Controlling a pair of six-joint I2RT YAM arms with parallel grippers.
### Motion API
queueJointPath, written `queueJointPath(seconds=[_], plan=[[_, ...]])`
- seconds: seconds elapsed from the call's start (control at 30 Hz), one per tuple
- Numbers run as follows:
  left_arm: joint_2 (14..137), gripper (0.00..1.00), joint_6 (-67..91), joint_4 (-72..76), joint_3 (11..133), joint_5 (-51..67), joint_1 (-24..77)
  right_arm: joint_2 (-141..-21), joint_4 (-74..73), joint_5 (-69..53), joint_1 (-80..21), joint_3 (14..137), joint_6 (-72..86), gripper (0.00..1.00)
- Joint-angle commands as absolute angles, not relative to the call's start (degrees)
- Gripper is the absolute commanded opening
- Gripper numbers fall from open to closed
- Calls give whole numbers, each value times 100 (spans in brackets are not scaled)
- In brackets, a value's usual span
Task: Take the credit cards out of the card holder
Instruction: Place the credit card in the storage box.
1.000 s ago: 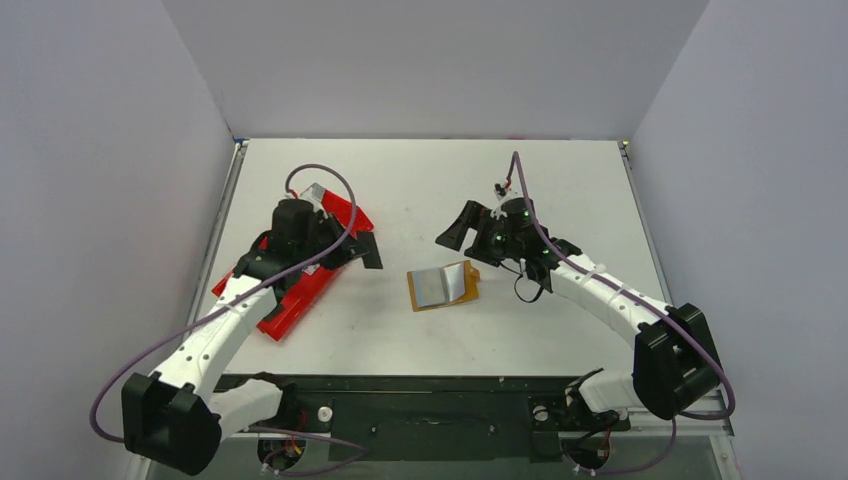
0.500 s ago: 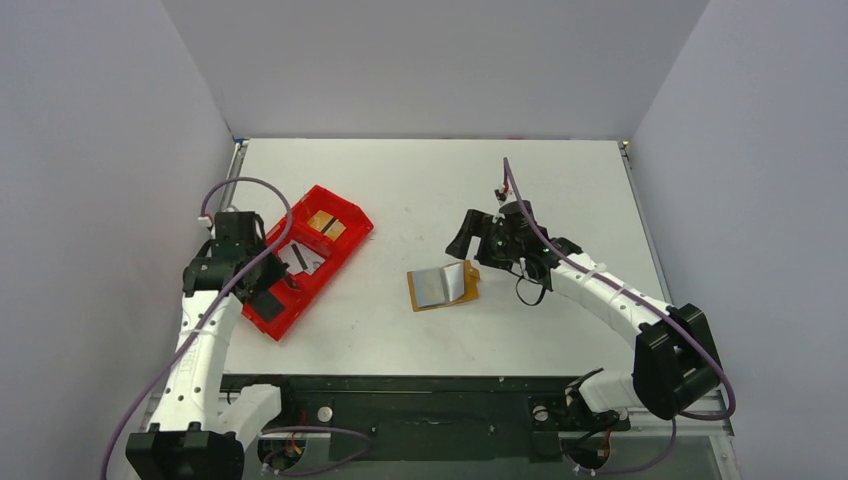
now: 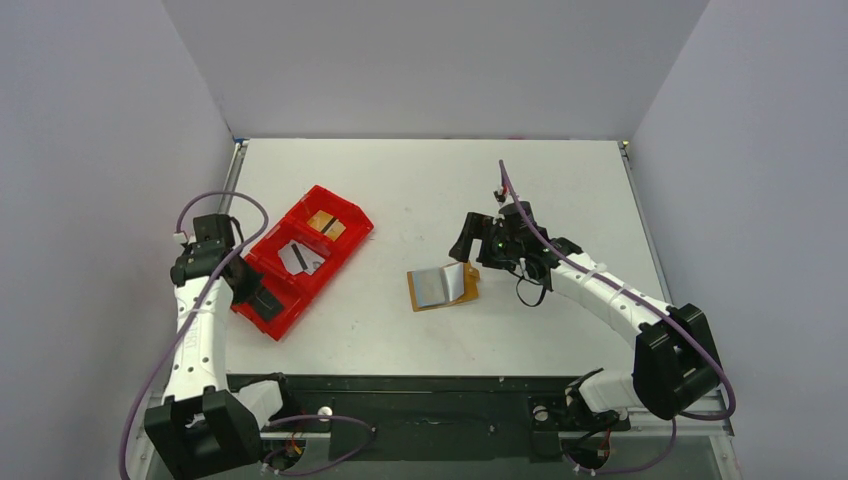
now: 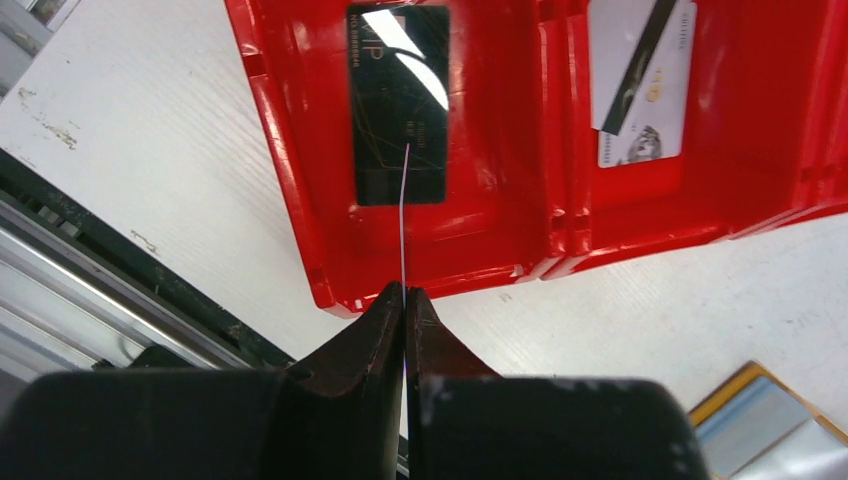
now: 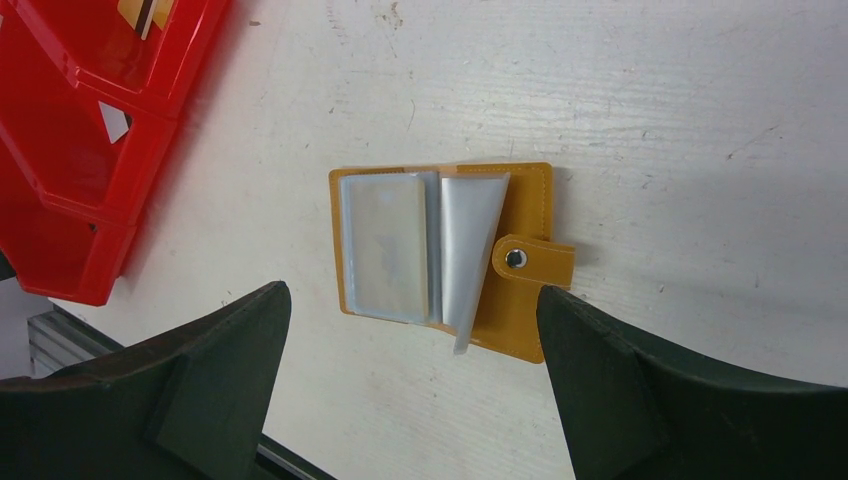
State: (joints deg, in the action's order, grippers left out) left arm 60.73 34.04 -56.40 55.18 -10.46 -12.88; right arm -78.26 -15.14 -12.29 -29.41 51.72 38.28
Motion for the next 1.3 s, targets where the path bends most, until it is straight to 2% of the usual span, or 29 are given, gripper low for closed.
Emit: queueJointPath(seconds=[0.0, 0.4, 0.77, 1.07, 1.27], plan=[[6317, 0, 3205, -5311, 5405, -1041, -1518, -7729, -1503, -1089, -2979, 5429, 3683, 89], [7054, 0, 3076, -4371, 5171, -441, -1772, -7751, -1539, -1047, -2979, 5468, 3587, 89], [7547, 0, 3132, -3897, 5104, -370, -1785, -7732, -1505, -1098, -2980, 5401, 3572, 89], [7743, 0, 3139, -4396, 5249, -1335, -1784, -7760, -1453, -1144, -2980, 5374, 3582, 89], [7903, 0, 3178, -4494, 5325, -1410, -1777, -7745, -1426, -1173, -2987, 5344, 3595, 89]])
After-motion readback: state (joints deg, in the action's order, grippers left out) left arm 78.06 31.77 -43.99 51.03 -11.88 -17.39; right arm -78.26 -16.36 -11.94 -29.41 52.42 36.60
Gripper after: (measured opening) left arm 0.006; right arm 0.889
